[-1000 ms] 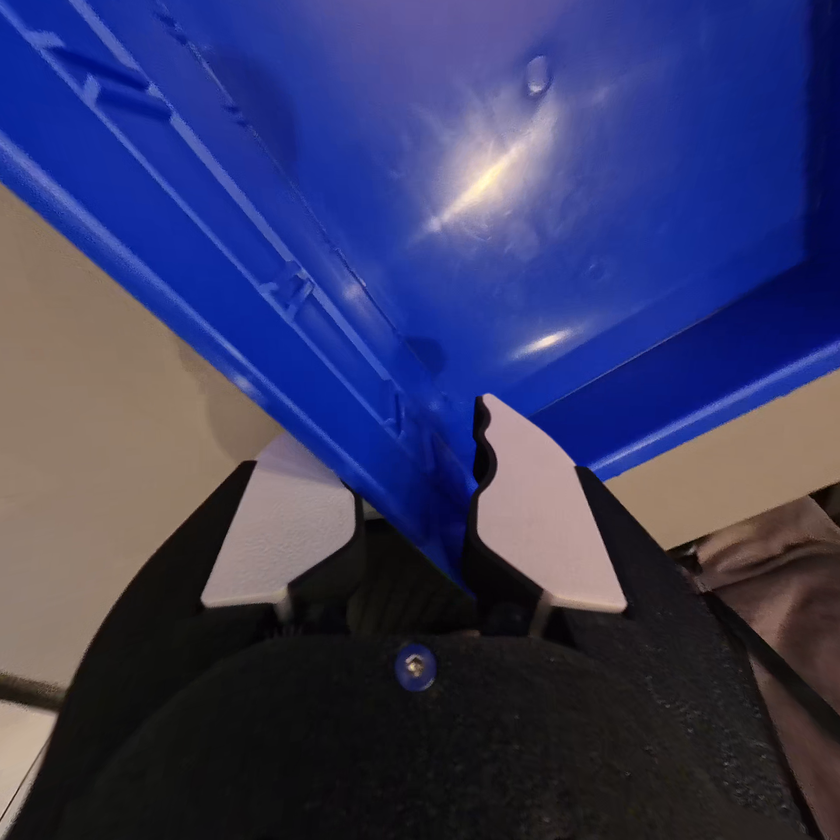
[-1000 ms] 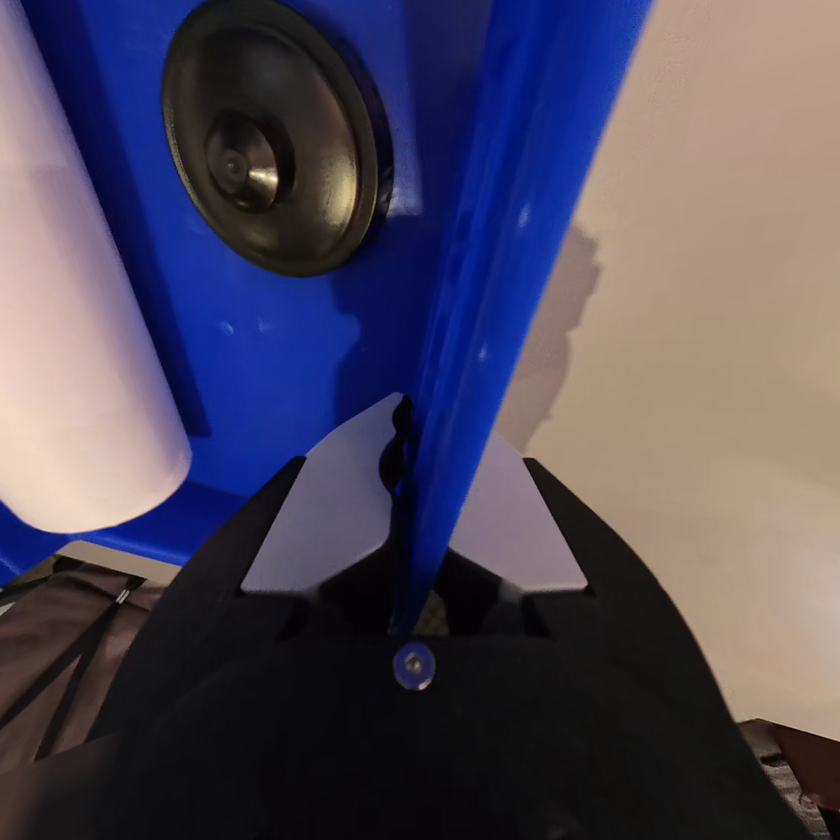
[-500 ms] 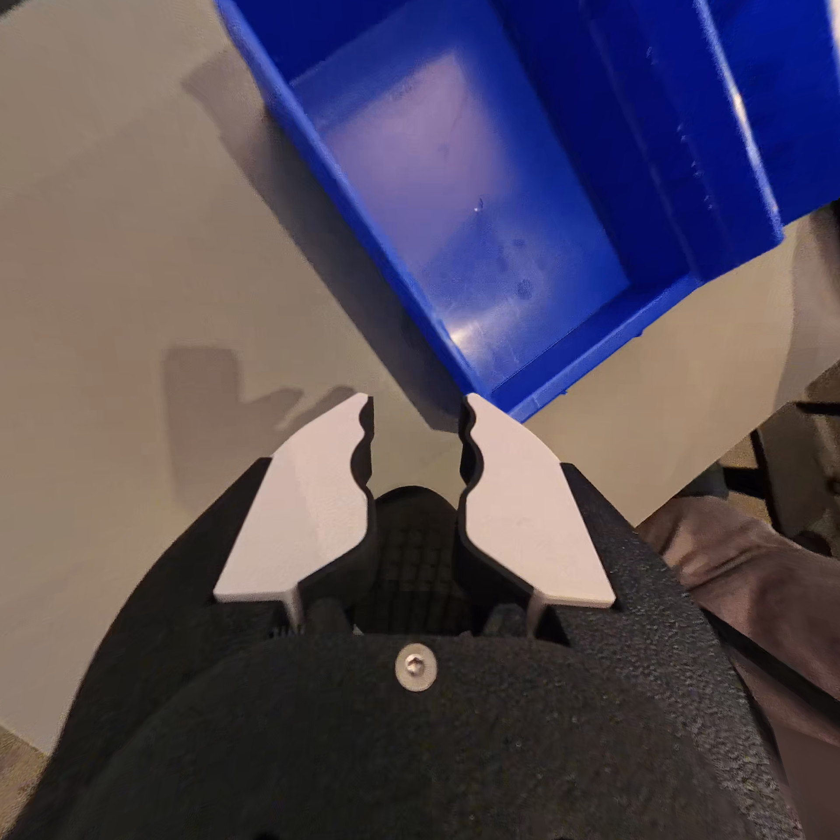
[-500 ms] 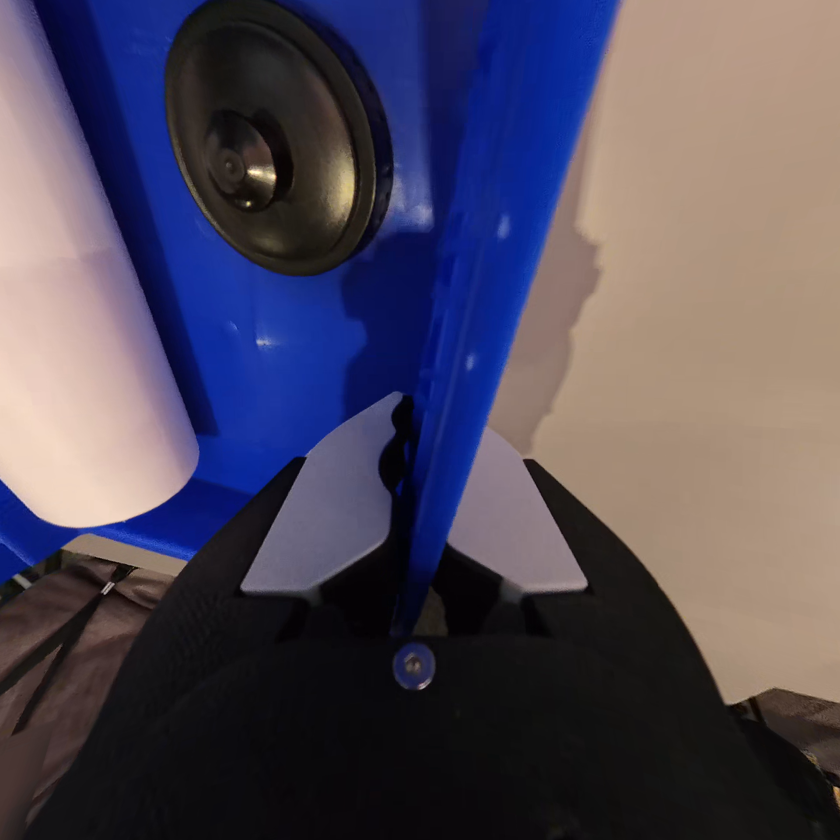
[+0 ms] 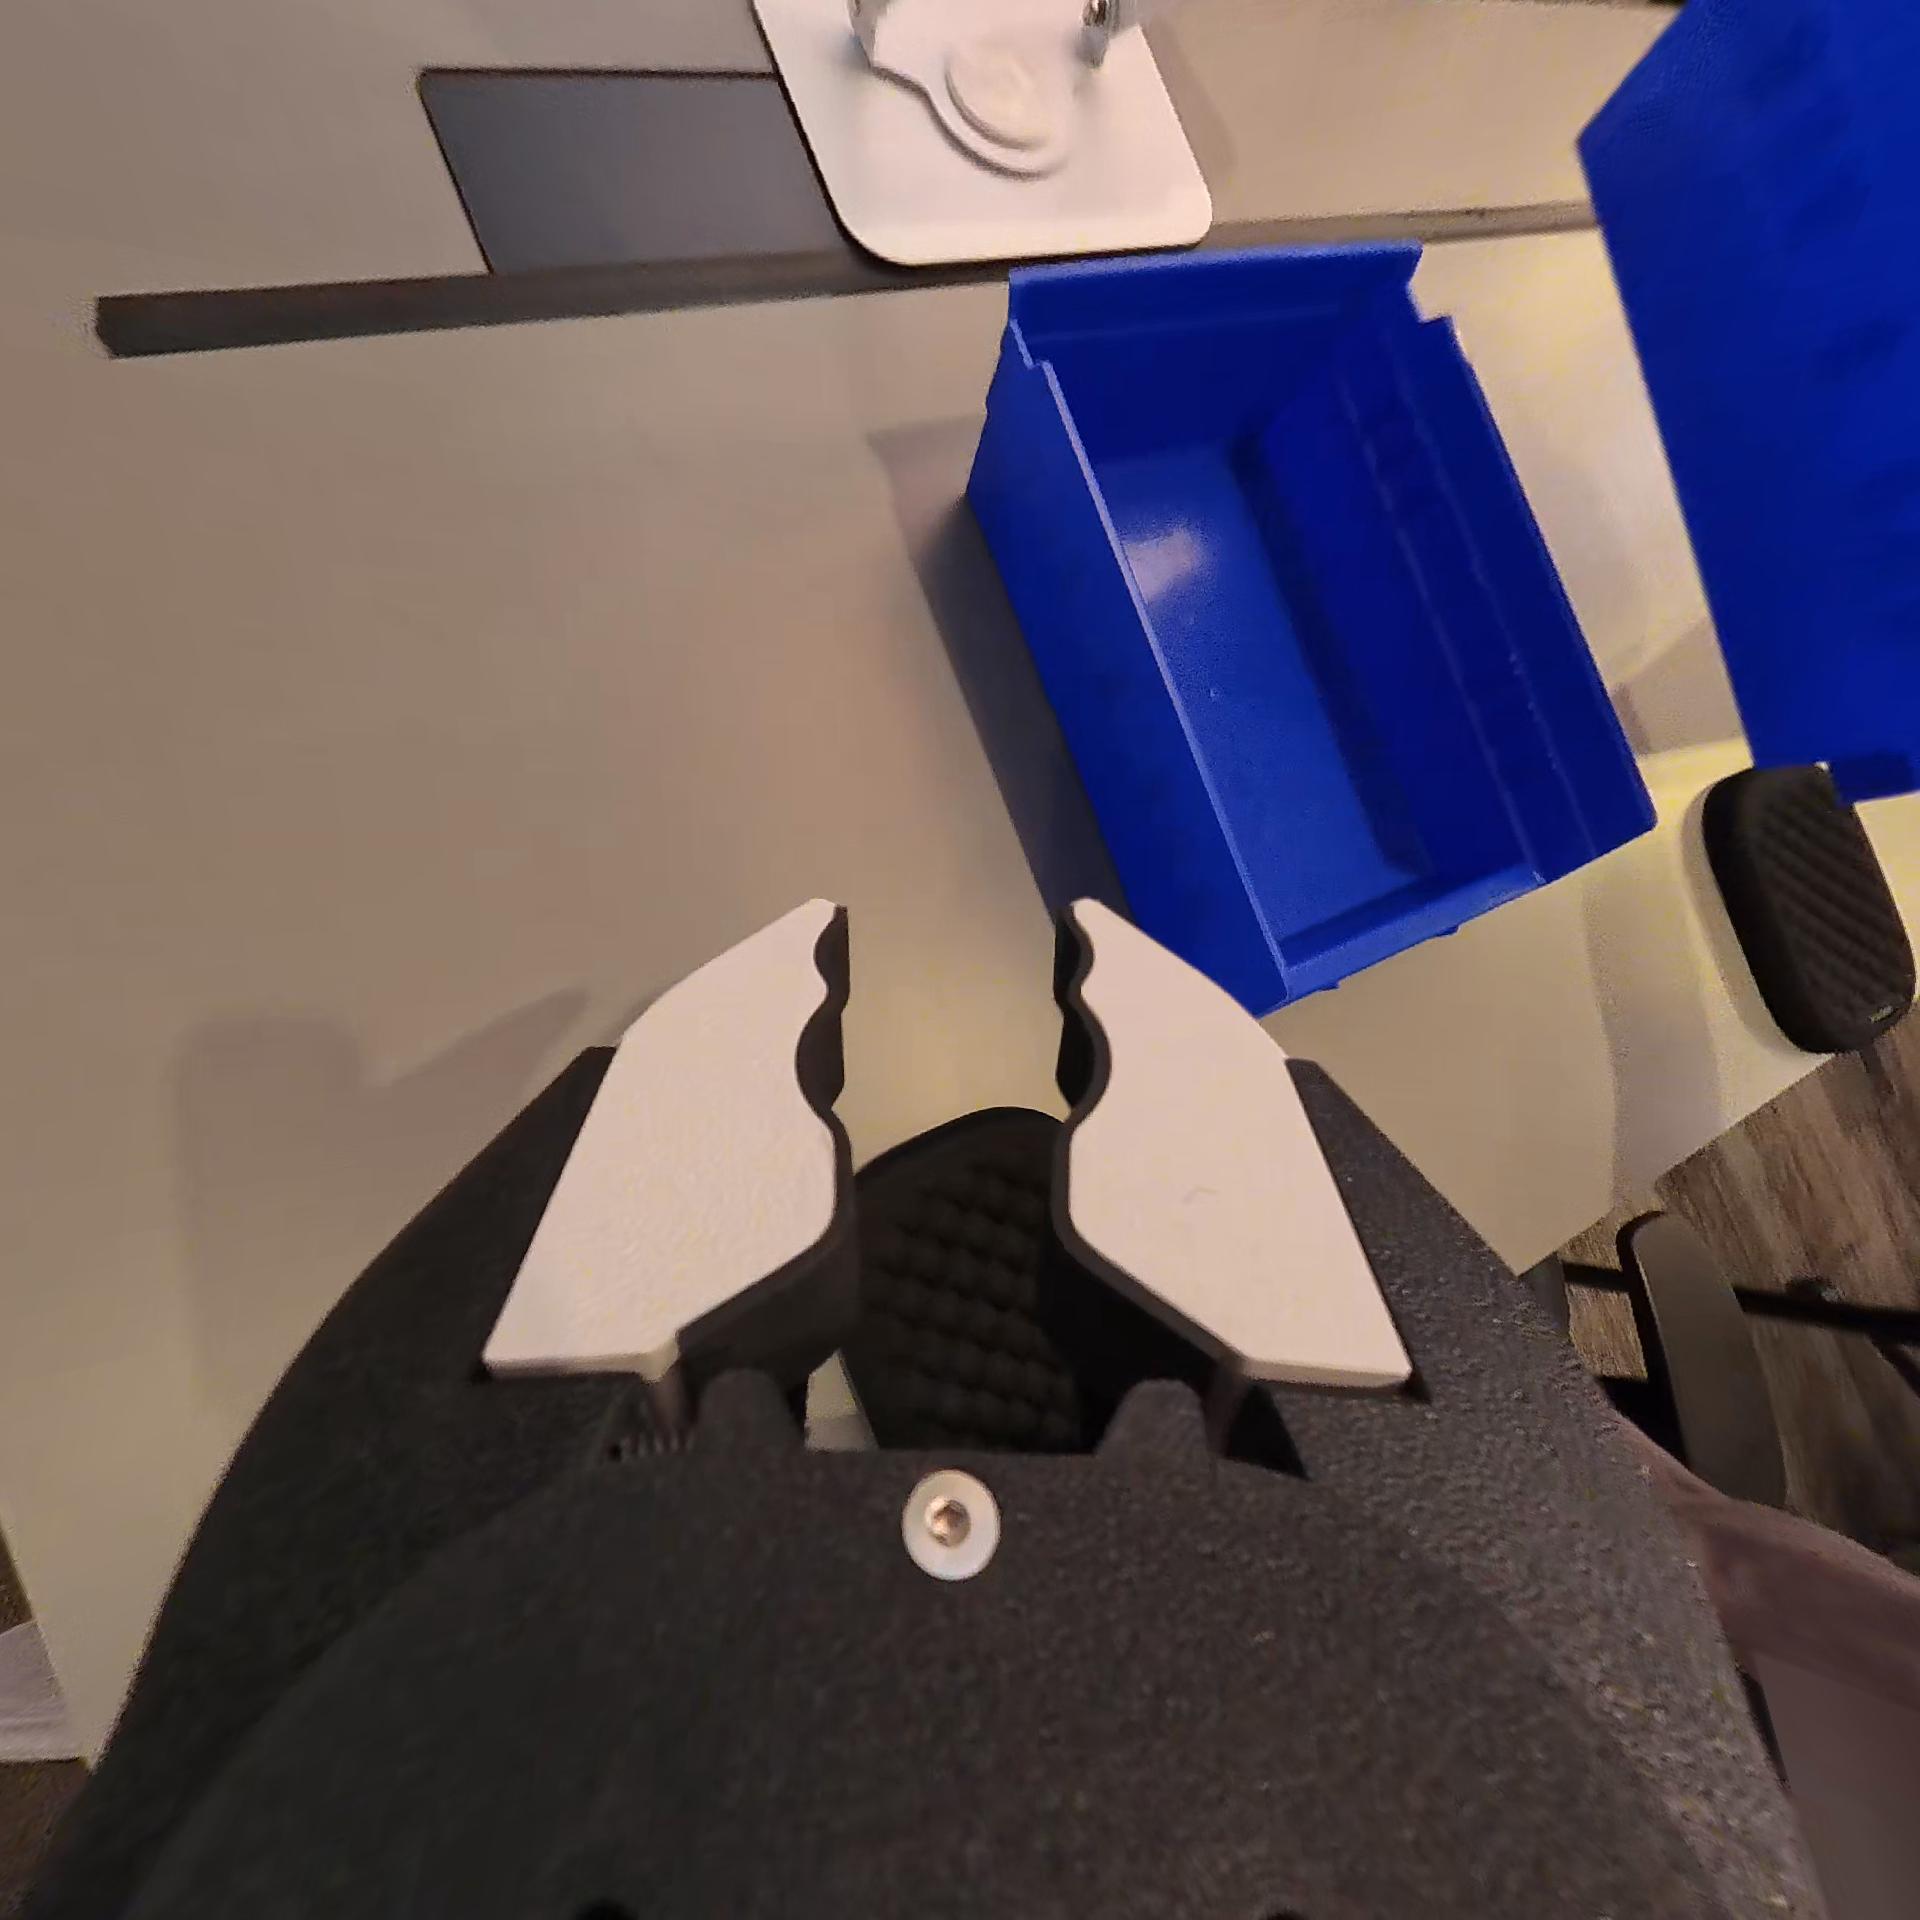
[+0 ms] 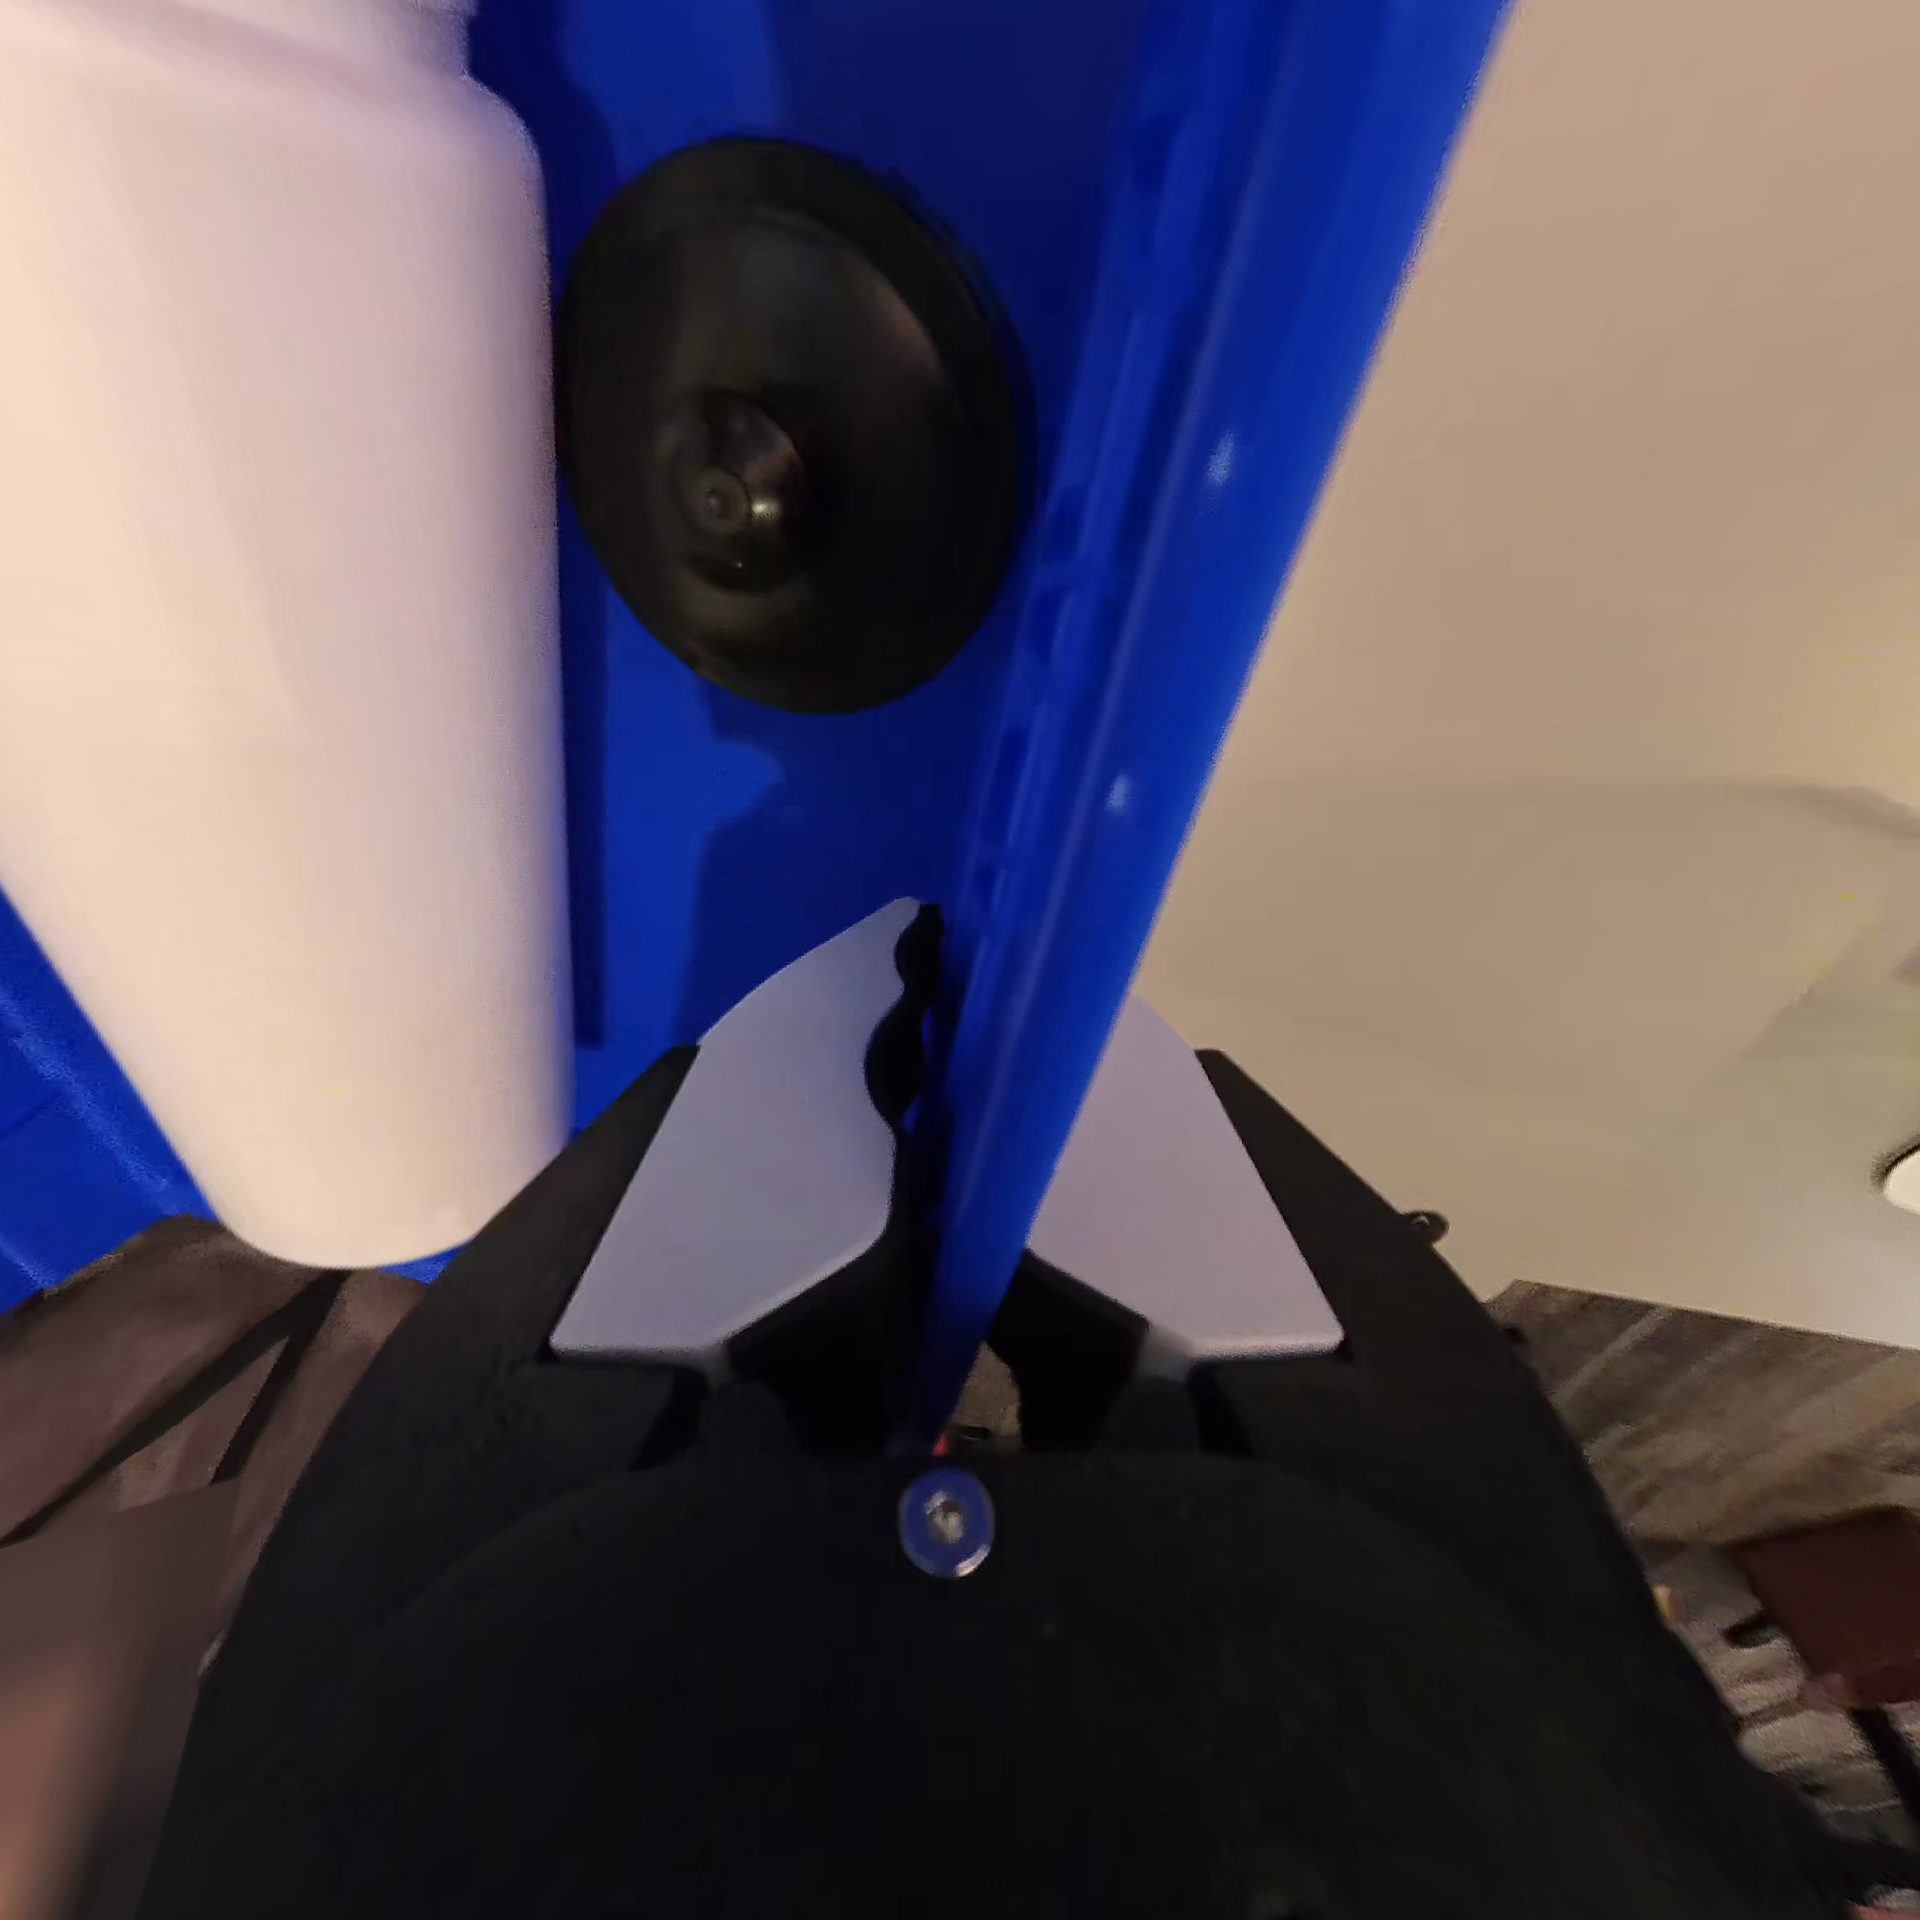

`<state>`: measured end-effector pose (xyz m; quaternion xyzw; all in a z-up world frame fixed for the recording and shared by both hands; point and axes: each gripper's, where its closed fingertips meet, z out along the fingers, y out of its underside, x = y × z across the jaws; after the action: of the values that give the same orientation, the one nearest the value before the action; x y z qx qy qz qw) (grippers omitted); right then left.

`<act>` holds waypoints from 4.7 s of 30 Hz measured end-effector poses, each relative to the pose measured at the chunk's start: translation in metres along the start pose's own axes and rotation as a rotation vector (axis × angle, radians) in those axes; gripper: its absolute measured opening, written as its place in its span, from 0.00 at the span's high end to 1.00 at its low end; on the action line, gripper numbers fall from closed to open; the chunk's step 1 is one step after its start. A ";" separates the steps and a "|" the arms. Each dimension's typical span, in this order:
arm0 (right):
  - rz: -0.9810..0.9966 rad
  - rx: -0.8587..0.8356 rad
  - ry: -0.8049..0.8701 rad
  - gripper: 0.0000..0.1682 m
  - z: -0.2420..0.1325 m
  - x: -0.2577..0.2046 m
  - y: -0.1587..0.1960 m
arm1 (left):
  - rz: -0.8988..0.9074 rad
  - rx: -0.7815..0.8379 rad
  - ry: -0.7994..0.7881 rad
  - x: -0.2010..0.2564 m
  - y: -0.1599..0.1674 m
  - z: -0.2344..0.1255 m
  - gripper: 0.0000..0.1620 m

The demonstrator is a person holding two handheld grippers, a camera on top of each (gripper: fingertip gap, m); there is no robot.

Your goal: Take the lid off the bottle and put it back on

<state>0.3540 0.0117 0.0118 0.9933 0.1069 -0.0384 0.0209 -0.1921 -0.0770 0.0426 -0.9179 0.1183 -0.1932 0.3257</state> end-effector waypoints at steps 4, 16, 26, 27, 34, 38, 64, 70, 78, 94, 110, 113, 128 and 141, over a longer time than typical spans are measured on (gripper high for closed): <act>-0.171 -0.006 -0.027 0.96 -0.005 -0.099 -0.042 | -0.005 0.037 -0.026 -0.003 0.002 -0.013 0.73; -0.629 -0.054 -0.284 0.96 0.049 -0.436 -0.105 | -0.155 0.214 -0.091 -0.048 0.016 -0.063 0.68; -0.546 -0.067 -0.210 0.96 0.121 -0.495 -0.131 | -0.399 0.203 -0.064 -0.124 0.043 -0.055 0.66; -0.526 -0.075 -0.209 0.96 0.129 -0.493 -0.132 | -0.421 0.199 -0.055 -0.130 0.046 -0.052 0.66; -0.380 -0.107 -0.211 0.96 0.168 -0.480 -0.134 | -0.495 0.106 0.012 -0.151 0.057 -0.019 0.62; -0.320 -0.081 -0.184 0.95 0.182 -0.476 -0.139 | -0.475 0.077 0.043 -0.154 0.047 0.005 0.62; -0.161 0.190 0.113 0.53 0.122 -0.177 -0.067 | -0.241 -0.451 -0.146 -0.146 0.077 0.101 0.90; -0.205 0.080 0.050 0.72 0.152 -0.172 -0.057 | -0.094 -0.525 -0.214 -0.127 0.064 0.124 0.95; -0.158 0.065 -0.067 0.95 0.149 -0.120 -0.061 | -0.106 -0.539 -0.181 -0.126 0.072 0.116 0.95; 0.166 0.112 -0.055 0.95 0.133 0.133 -0.020 | -0.174 -0.575 -0.202 -0.127 0.077 0.110 0.96; 0.042 0.091 -0.023 0.94 0.130 0.183 0.006 | -0.178 -0.571 -0.208 -0.128 0.076 0.111 0.96; 0.062 0.099 -0.024 0.94 0.130 0.182 0.006 | -0.168 -0.575 -0.219 -0.128 0.076 0.111 0.96; 0.106 0.201 0.024 0.84 0.124 0.180 0.001 | -0.255 -0.455 -0.134 -0.122 0.064 0.109 0.92; -0.238 1.472 0.324 0.71 -0.107 0.071 -0.054 | 0.220 0.285 -0.163 -0.016 -0.071 0.010 0.78</act>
<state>0.4197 0.0848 0.1105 0.7261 0.1617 0.0445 -0.6669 -0.1955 -0.0120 0.0769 -0.8568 0.1625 -0.0964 0.4797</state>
